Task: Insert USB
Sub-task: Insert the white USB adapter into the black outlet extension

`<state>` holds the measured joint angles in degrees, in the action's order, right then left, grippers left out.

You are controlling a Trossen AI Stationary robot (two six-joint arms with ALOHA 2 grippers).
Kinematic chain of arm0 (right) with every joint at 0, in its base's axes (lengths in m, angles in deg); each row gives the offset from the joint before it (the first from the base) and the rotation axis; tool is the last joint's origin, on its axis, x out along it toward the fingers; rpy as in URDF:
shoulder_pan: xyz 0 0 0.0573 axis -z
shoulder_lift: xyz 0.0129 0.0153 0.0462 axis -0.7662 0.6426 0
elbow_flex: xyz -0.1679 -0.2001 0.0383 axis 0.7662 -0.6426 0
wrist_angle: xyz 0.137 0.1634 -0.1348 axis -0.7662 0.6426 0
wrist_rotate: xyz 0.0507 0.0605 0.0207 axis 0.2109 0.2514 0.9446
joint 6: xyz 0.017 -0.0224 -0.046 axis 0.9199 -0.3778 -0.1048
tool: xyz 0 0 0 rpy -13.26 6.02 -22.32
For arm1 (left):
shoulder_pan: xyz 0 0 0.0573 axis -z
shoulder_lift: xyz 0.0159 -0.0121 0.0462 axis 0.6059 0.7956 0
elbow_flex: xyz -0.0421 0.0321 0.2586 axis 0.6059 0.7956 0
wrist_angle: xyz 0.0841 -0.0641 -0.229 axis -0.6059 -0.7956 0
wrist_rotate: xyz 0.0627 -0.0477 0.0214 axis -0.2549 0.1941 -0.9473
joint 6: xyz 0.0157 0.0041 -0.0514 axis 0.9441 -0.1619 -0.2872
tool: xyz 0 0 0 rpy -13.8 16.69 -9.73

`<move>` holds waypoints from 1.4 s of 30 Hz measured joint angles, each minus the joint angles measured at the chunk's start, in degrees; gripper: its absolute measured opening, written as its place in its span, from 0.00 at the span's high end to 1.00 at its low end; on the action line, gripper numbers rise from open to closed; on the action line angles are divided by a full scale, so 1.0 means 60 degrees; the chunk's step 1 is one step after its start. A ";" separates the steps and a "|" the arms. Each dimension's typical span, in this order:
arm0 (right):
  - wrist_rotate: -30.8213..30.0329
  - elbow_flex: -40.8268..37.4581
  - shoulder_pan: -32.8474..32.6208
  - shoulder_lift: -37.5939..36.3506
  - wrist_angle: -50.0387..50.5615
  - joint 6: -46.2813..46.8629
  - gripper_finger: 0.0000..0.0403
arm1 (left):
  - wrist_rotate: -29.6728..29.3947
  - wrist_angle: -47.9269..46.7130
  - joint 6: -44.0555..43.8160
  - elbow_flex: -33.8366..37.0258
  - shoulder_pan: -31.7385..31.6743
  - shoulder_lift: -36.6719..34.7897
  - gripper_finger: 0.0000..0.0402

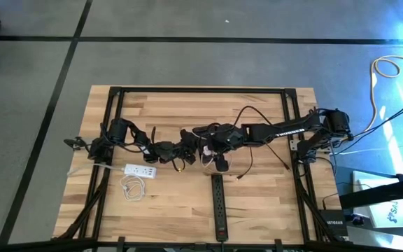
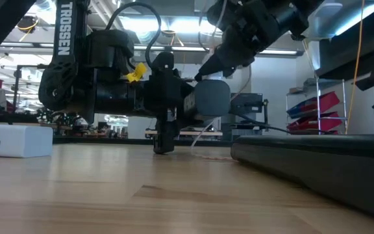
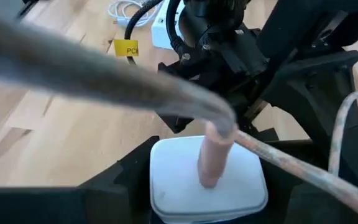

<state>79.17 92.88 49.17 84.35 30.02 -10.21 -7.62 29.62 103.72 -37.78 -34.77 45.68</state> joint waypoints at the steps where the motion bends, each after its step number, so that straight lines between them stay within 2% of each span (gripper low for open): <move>1: -0.0083 -0.0009 0.0002 -0.0049 0.0077 -0.0061 0.54 | -0.0014 0.0020 -0.0086 0.0000 -0.0004 0.0000 0.35; 7: -0.0135 -0.0032 0.0092 -0.0440 0.0475 -0.0366 0.36 | -0.0001 0.0007 -0.0149 -0.0018 0.0022 0.0000 0.35; 9: -0.0121 -0.0046 0.0095 -0.0679 0.0581 -0.0465 0.33 | 0.0002 0.0003 -0.0480 -0.0018 0.0022 -0.0031 0.35; 15: -0.0164 -0.0084 0.0089 -0.1623 0.0331 -0.0884 0.36 | 0.0082 0.0009 -0.1495 -0.0007 0.0018 -0.0380 0.35; 22: -0.1418 -0.0051 0.0073 -0.2686 0.0491 -0.0891 0.40 | 0.0017 -0.0115 -0.2733 0.0011 -0.0077 -0.0766 0.35; 27: -0.2413 -0.0036 0.0073 -0.3212 0.1099 -0.0926 0.42 | 0.0076 -0.0239 -0.4403 0.0007 -0.0264 -0.0794 0.35; 35: -0.2267 -0.0033 0.0073 -0.3289 0.1538 -0.0666 0.45 | 0.0635 -0.0394 -0.7833 0.0007 -0.0626 -0.0794 0.36; 38: -0.2332 -0.0033 0.0075 -0.3289 0.1723 -0.0629 0.45 | 0.1317 -0.0590 -0.9182 0.0007 -0.0840 -0.0794 0.37; 42: -0.2967 -0.0028 0.0100 -0.3289 0.1958 -0.0768 0.45 | 0.2558 -0.1133 -1.0675 0.0007 -0.1222 -0.0794 0.37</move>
<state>61.37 92.71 49.77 64.62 41.77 -14.81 7.73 22.82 39.67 -37.74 -42.10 40.92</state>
